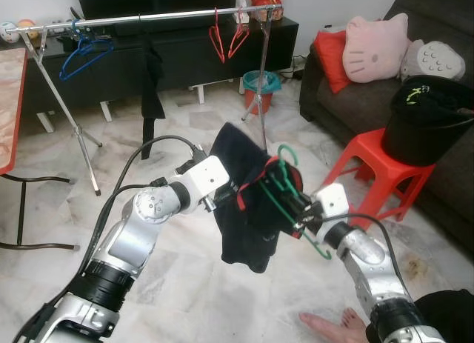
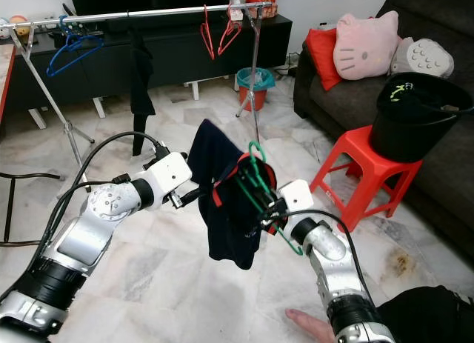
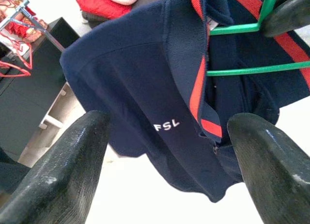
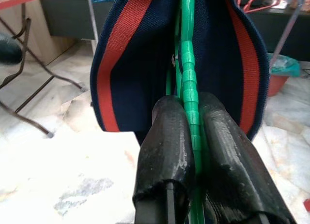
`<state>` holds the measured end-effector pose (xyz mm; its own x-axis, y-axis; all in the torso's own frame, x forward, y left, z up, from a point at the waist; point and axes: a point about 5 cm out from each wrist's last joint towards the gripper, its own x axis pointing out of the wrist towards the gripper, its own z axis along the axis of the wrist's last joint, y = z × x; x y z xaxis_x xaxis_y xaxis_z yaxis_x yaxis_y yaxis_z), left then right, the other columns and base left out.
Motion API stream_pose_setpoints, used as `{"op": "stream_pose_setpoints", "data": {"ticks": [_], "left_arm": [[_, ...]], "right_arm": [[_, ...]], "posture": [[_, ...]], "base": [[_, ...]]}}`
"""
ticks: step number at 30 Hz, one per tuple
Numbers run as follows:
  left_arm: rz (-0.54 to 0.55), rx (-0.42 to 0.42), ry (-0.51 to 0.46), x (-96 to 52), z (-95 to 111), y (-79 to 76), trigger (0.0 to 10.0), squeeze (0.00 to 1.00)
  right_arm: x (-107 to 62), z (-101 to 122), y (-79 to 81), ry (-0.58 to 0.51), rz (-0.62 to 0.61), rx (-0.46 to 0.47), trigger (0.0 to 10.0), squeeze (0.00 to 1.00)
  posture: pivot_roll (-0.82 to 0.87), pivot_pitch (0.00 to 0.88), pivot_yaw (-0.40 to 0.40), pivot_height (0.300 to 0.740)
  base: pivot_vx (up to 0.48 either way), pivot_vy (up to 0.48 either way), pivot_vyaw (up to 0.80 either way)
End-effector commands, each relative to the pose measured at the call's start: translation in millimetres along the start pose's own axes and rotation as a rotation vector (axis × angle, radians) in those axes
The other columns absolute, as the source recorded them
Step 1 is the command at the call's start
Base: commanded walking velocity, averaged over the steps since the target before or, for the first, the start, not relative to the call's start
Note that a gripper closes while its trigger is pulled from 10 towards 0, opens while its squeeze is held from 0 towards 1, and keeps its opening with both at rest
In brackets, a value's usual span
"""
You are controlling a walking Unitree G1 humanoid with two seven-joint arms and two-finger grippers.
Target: Hang hanger
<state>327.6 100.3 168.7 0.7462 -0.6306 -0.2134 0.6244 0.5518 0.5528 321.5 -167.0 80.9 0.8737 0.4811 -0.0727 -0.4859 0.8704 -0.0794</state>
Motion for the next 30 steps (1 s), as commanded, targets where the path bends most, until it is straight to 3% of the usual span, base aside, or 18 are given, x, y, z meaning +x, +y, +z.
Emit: {"op": "stream_pose_setpoints", "data": {"ticks": [1,5,14,25,30], "left_arm": [[0.023,-0.025,-0.017,-0.5,4,5.2,10.0,0.0],[0.008,-0.098,-0.067,0.5,11,3.7,10.0,0.0],[-0.069,-0.125,-0.107,5.9,20,-12.6,10.0,0.0],[0.078,-0.147,-0.132,16.0,31,-10.0,10.0,0.0],[0.088,-0.135,-0.13,16.2,30,-9.4,10.0,0.0]], "right_arm": [[5.3,11,-4.5,-0.047,-0.026,-0.023,0.0,0.0],[9.2,13,-5.8,-0.05,-0.053,-0.028,0.0,0.0],[18.0,21,1.9,-0.092,-0.003,-0.006,0.0,0.0],[23.7,30,13.0,-0.15,0.061,0.023,0.0,0.0],[23.4,29,15.5,-0.151,0.074,0.027,0.0,0.0]], "posture": [[-0.09,0.0,-0.042,0.74],[-0.09,0.0,-0.04,0.74],[-0.09,0.0,-0.037,0.74],[-0.09,0.0,-0.033,0.74],[-0.1,0.0,-0.029,0.74]], "base": [[0.0,0.0,0.0],[0.0,0.0,0.0],[0.0,0.0,0.0],[0.0,0.0,0.0],[0.0,0.0,0.0]]}}
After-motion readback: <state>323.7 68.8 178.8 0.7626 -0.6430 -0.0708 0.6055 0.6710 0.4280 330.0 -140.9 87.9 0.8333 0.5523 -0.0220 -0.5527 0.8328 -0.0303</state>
